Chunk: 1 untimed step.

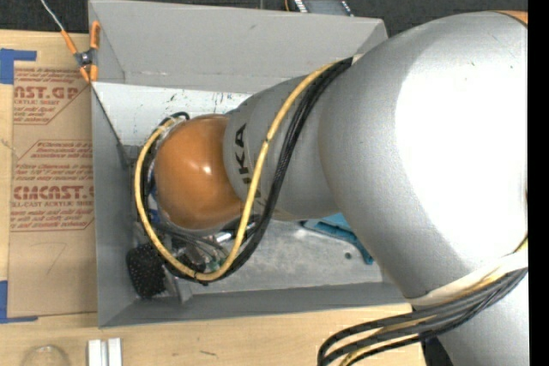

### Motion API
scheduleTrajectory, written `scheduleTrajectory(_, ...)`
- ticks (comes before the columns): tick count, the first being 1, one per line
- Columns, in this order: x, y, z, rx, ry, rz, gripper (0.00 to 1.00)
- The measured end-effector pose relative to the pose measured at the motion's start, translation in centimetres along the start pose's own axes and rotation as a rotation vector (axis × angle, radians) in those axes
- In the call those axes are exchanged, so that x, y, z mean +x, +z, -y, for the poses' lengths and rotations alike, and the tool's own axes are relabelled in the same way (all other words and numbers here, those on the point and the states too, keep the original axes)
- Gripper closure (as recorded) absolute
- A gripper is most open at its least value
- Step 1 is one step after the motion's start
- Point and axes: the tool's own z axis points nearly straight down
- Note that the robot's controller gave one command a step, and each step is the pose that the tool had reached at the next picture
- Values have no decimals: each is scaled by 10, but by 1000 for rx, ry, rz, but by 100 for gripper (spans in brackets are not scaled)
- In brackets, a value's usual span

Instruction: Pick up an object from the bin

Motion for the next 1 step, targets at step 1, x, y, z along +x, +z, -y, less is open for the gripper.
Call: scheduleTrajectory(1,-5,3,1,0,-117,-1,0)
